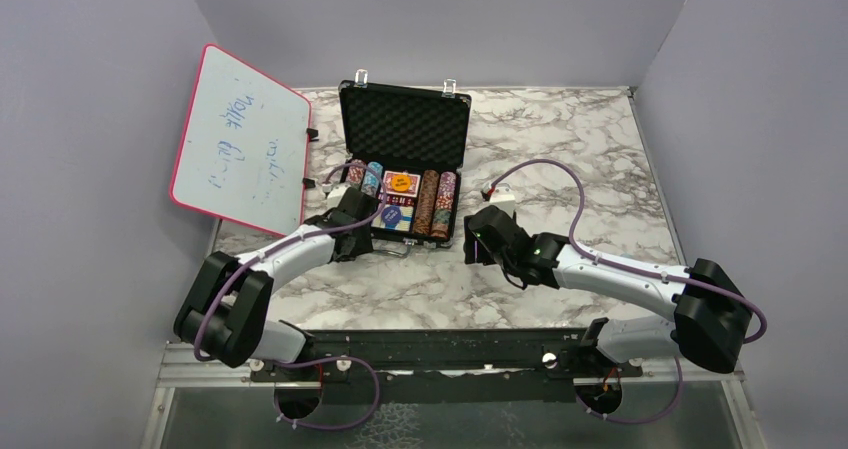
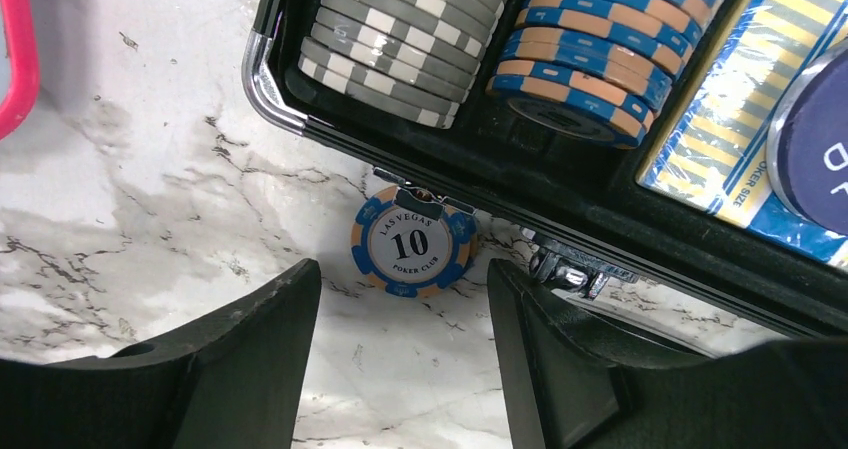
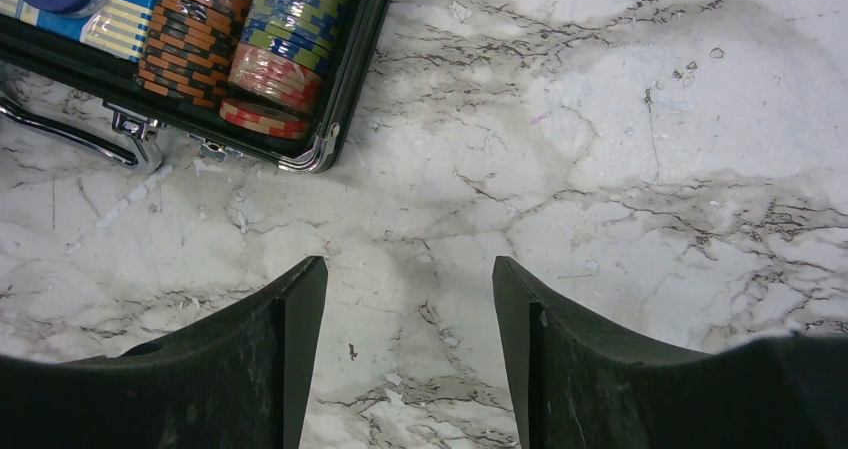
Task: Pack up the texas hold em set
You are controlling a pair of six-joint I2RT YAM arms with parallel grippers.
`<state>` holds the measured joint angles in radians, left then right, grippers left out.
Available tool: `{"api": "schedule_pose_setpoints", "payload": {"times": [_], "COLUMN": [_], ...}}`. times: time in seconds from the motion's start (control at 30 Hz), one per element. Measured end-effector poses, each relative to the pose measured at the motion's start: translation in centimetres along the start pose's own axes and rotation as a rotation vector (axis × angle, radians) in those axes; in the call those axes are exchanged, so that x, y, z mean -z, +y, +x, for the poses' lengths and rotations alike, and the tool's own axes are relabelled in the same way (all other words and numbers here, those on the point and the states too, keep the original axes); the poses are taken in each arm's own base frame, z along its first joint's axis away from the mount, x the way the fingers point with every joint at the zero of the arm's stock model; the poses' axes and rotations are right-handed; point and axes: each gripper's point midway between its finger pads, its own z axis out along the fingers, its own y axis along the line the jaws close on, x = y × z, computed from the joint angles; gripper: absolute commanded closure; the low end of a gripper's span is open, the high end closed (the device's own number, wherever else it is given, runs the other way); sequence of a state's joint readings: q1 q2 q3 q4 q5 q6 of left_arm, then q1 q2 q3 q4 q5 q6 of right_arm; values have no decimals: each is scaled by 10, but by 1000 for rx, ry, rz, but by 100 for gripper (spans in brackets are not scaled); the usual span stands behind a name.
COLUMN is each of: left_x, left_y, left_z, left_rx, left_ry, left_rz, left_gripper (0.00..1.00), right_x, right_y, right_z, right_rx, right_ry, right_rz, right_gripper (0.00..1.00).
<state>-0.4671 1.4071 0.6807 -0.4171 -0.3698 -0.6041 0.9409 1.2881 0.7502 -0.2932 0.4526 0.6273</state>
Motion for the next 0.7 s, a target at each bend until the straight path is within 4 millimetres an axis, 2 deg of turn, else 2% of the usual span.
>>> {"api": "schedule_pose_setpoints", "payload": {"times": [0.17,0.27,0.4,0.57,0.7], "left_x": [-3,-4,-8,-8,-8], "left_y": [-2,-5,-7,-5,-2], "left_z": [0,0,-11,-12,-13], "left_rx": [32,49,105,151,177], "left_ry": [-31,-34,-72,-89,-99], "left_rz": [21,24,-2,-27,-35], "left_gripper": [44,53,56,51,38], "right_x": [0,0,0,0,0], "right_y": [0,0,0,0,0], "right_z": [0,0,0,0,0], "right_rx": [0,0,0,0,0], "right_ry": [0,0,0,0,0], "right_rz": [0,0,0,0,0], "right_gripper": [35,35,35,35,35]}}
